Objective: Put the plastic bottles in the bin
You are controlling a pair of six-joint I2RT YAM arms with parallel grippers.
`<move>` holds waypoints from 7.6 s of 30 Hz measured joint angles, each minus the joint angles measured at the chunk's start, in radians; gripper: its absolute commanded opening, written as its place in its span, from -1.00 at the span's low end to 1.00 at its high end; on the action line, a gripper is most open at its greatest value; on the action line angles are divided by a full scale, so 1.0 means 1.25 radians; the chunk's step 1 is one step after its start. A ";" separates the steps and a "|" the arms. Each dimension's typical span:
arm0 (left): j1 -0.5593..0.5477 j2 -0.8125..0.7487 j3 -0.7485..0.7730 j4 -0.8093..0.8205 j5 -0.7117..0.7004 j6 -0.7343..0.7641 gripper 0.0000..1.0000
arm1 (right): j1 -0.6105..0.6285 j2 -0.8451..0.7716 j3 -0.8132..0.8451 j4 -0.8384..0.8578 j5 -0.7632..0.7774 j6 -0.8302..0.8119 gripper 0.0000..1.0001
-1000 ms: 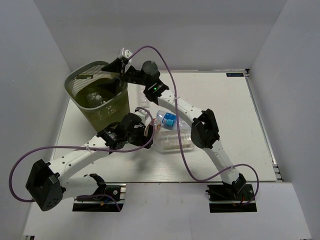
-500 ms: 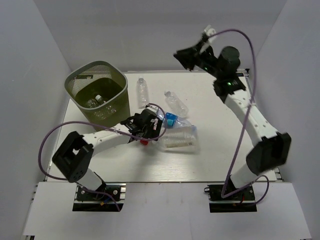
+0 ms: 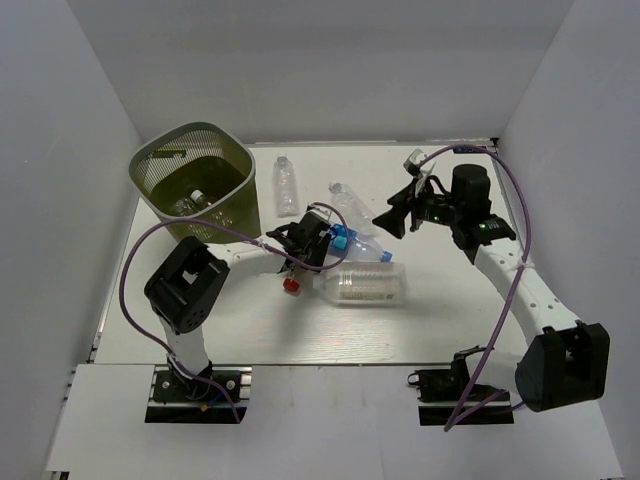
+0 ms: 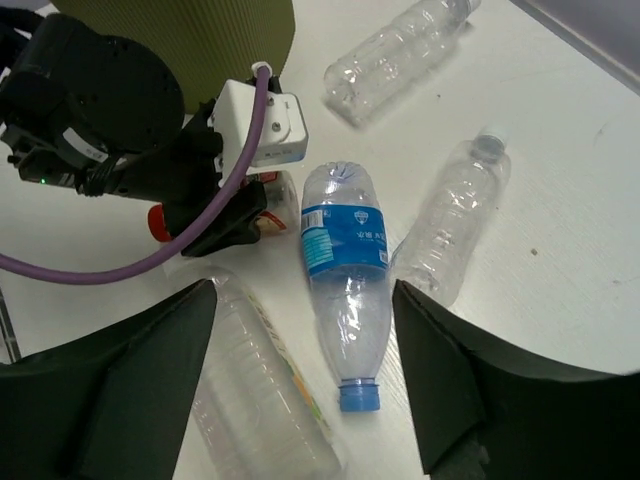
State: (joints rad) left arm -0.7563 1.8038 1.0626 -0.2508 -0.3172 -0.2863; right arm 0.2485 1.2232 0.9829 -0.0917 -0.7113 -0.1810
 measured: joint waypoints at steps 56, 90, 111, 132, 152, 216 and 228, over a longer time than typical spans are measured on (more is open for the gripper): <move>0.291 -0.450 0.309 -0.183 0.026 0.269 0.91 | 0.196 0.555 0.222 -0.204 0.269 -0.228 -0.68; 0.141 -0.714 -0.423 -0.059 0.742 0.042 0.83 | 0.408 0.837 1.010 0.519 -0.025 0.250 -0.82; 0.086 -0.743 -0.446 -0.044 0.669 -0.046 0.92 | 0.541 0.952 1.118 0.591 0.066 0.240 0.72; -0.025 -0.440 -0.264 0.034 0.487 0.234 0.99 | 0.153 0.548 0.728 0.451 -0.020 0.369 0.06; -0.036 -0.219 -0.258 0.116 0.366 0.661 0.99 | -0.177 0.043 0.065 0.191 -0.283 0.127 0.33; -0.037 -0.680 0.268 -0.526 -0.616 -0.128 -1.00 | -0.245 0.028 -0.082 0.155 -0.107 0.076 -0.86; -0.033 -0.644 0.252 -0.718 -0.628 -0.362 -0.44 | -0.245 0.028 -0.092 0.161 -0.127 0.080 -0.83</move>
State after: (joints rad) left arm -0.7979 0.9985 1.3777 -1.1484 -1.1023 -0.7383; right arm -0.0582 1.2583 0.8680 0.1093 -0.8703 -0.0814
